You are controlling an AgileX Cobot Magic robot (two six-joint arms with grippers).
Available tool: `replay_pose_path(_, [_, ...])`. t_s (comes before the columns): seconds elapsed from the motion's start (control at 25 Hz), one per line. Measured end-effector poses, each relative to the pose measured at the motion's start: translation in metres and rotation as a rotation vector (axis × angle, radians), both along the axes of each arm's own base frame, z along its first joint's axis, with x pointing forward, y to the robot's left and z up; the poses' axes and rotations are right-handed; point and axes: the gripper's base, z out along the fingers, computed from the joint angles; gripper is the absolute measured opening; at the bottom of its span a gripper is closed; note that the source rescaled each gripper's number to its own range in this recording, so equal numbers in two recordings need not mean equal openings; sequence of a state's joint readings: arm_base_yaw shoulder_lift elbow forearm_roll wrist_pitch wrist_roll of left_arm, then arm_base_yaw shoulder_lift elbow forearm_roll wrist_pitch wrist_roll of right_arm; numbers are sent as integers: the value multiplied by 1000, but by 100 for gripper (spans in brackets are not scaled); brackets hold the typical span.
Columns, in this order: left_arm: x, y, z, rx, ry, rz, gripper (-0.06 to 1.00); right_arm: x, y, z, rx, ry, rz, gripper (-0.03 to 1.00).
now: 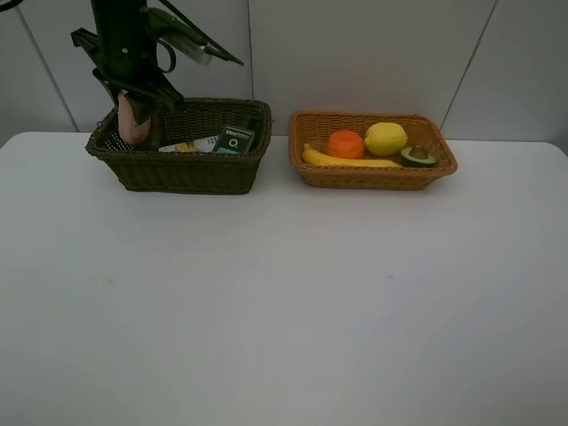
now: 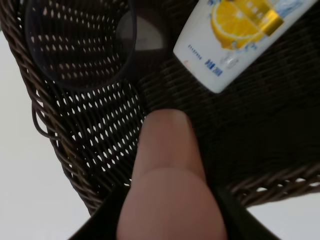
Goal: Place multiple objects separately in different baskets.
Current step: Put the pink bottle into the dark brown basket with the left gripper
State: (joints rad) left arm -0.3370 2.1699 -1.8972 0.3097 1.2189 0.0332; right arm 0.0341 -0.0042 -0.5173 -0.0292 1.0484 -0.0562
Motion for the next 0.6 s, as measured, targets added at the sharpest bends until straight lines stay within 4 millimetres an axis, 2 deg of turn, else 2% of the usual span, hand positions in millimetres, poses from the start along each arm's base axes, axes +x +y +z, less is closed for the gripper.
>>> replay_pose_path(0.6, [14,21,-24,47,9,25,43,0,0,0,1,0,1,98])
